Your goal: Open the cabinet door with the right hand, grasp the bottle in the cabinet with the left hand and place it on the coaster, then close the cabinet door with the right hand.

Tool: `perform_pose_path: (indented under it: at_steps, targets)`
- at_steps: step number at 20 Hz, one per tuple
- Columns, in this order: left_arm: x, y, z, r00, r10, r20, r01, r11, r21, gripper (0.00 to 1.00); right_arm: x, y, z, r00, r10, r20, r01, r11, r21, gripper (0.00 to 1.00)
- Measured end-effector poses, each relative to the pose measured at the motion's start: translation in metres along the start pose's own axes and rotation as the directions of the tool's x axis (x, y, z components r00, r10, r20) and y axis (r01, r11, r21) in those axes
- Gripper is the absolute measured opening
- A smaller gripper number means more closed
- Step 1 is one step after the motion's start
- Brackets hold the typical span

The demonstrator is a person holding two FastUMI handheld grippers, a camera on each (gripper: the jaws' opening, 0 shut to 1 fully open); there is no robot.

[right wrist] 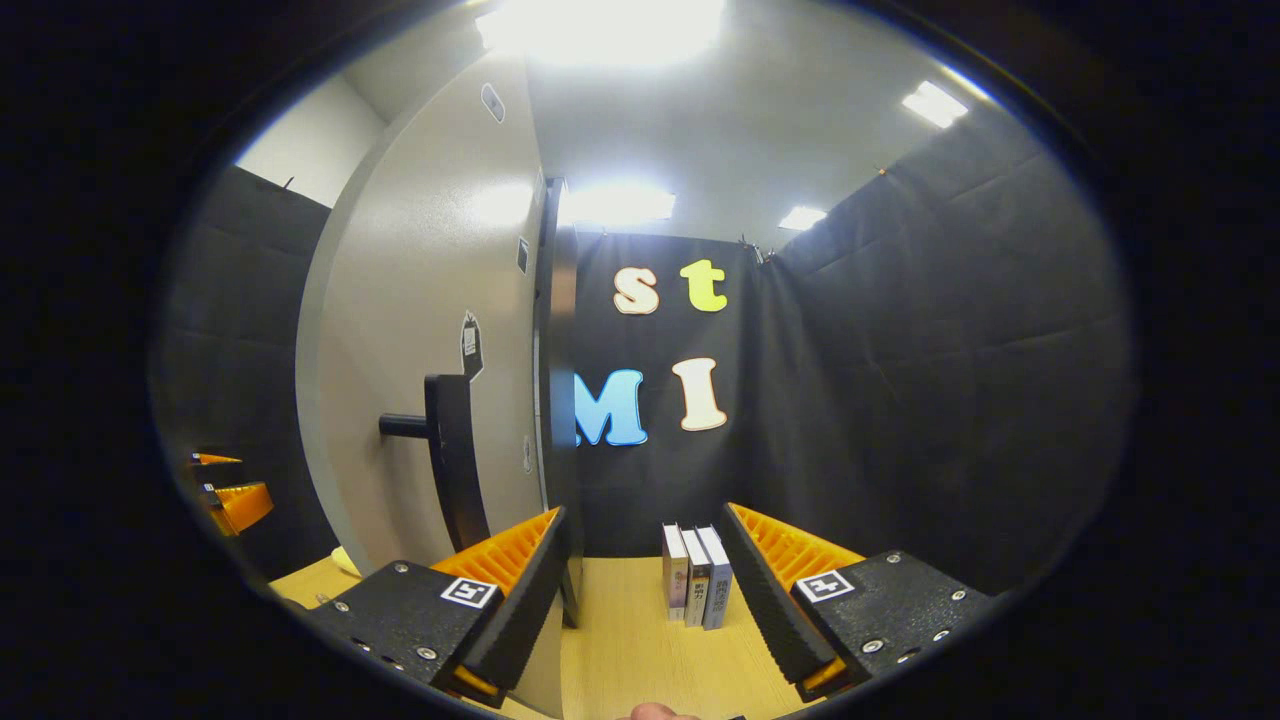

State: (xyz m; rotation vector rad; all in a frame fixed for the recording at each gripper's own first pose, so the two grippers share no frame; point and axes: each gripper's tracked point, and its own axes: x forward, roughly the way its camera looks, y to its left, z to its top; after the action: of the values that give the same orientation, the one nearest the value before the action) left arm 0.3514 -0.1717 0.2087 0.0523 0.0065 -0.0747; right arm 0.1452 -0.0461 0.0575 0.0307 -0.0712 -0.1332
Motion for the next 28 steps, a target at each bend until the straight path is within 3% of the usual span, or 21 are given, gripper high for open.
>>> perform_pose_path:
  at_steps: [2, 6, 8, 17, 18, 22, 24, 25, 28]
  targets:
    - [0.009, 0.013, 0.001, 1.0, 0.004, 0.004, -0.004, 1.0, 0.002, 0.78, -0.005, 0.001, 0.001, 0.999, -0.042, 0.014, 0.042, 0.999, 0.004, 0.92]
    - [0.026, 0.034, -0.003, 1.0, -0.015, 0.02, 0.015, 1.0, 0.008, 0.82, -0.009, 0.01, -0.001, 0.994, -0.109, 0.029, 0.109, 0.994, 0.008, 0.92]
    - [0.033, 0.043, -0.008, 0.999, -0.036, 0.031, 0.036, 0.999, 0.001, 0.78, -0.014, 0.022, 0.001, 0.991, -0.125, 0.037, 0.125, 0.992, 0.012, 0.92]
    - [0.047, 0.095, -0.051, 0.996, -0.089, 0.021, 0.09, 0.996, -0.025, 0.82, -0.027, 0.083, -0.004, 0.978, -0.192, 0.08, 0.187, 0.98, 0.071, 0.91]
    - [0.046, 0.101, -0.051, 0.996, -0.089, 0.025, 0.089, 0.996, -0.022, 0.78, -0.026, 0.092, -0.003, 0.98, -0.184, 0.079, 0.179, 0.981, 0.07, 0.91]
    - [0.037, 0.124, -0.055, 0.997, -0.072, 0.025, 0.072, 0.997, -0.011, 0.82, -0.022, 0.129, -0.004, 0.991, -0.123, 0.061, 0.118, 0.99, 0.073, 0.91]
    - [0.033, 0.133, -0.057, 0.998, -0.064, 0.012, 0.064, 0.998, -0.004, 0.78, -0.016, 0.153, -0.005, 0.996, -0.074, 0.046, 0.07, 0.995, 0.074, 0.91]
    - [0.029, 0.137, -0.057, 0.998, -0.061, 0.012, 0.061, 0.998, 0.006, 0.82, -0.012, 0.165, -0.005, 0.998, -0.049, 0.044, 0.046, 0.996, 0.071, 0.91]
    - [0.019, 0.152, -0.061, 0.999, -0.039, 0.005, 0.039, 0.998, 0.04, 0.8, 0.0, 0.206, -0.004, 0.998, 0.033, 0.05, -0.037, 0.997, 0.069, 0.91]
